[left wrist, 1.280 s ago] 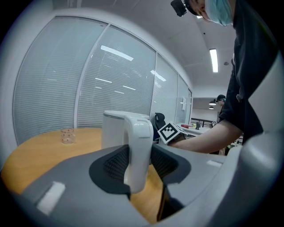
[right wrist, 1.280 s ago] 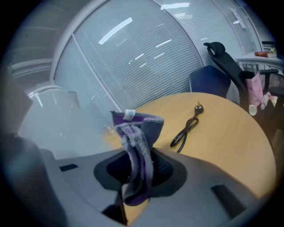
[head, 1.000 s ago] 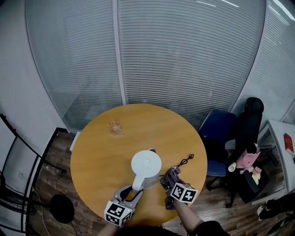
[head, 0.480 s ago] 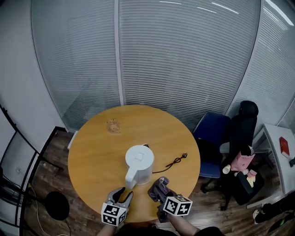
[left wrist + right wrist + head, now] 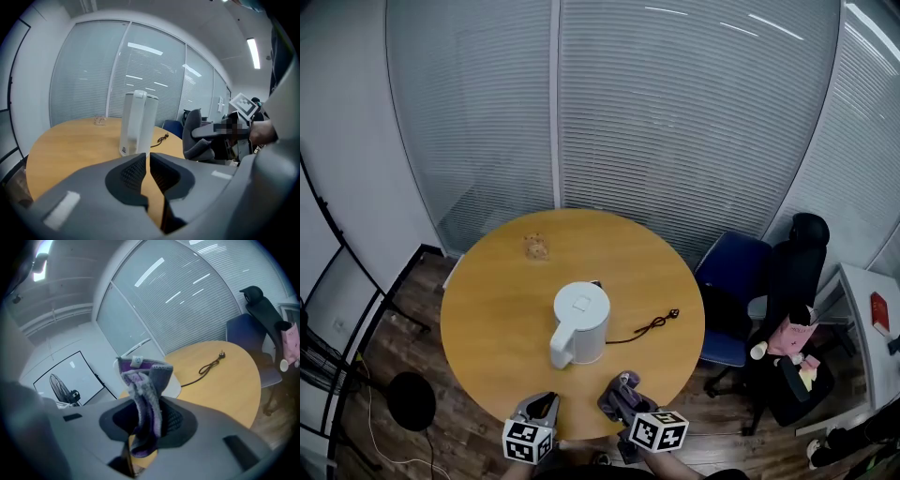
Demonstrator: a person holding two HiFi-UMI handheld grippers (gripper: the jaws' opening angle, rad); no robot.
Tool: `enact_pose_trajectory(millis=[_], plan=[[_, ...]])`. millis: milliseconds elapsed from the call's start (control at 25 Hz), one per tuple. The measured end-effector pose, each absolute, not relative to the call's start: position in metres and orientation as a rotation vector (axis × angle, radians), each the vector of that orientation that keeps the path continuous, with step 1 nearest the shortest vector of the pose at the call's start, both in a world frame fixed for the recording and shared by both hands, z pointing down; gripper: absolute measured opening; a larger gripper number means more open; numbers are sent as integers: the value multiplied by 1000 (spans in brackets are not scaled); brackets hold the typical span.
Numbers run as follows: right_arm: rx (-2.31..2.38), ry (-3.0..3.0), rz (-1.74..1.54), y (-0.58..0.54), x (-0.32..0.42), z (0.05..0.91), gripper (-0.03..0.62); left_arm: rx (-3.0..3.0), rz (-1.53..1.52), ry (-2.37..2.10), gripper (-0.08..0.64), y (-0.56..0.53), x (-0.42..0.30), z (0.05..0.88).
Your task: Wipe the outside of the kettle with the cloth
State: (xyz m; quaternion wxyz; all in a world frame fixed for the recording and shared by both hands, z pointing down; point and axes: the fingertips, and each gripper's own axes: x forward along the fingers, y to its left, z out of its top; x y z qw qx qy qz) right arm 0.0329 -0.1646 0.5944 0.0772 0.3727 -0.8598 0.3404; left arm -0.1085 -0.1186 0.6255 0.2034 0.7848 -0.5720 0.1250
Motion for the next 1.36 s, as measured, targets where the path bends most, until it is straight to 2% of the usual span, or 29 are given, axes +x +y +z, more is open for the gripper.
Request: enact_pose_trajectory(millis=[160,680,1360], plan=[[1065,-2578,969,-149,35,596,97,2142,351,-1597,11,-103,-104,635],[956,-2539,866,-127,35,606,96,2106,351,-1588,11,-80,-87,649],[952,-2539,891,-127,36,606,96,2115,325,-1562,11,-80,-81,646]])
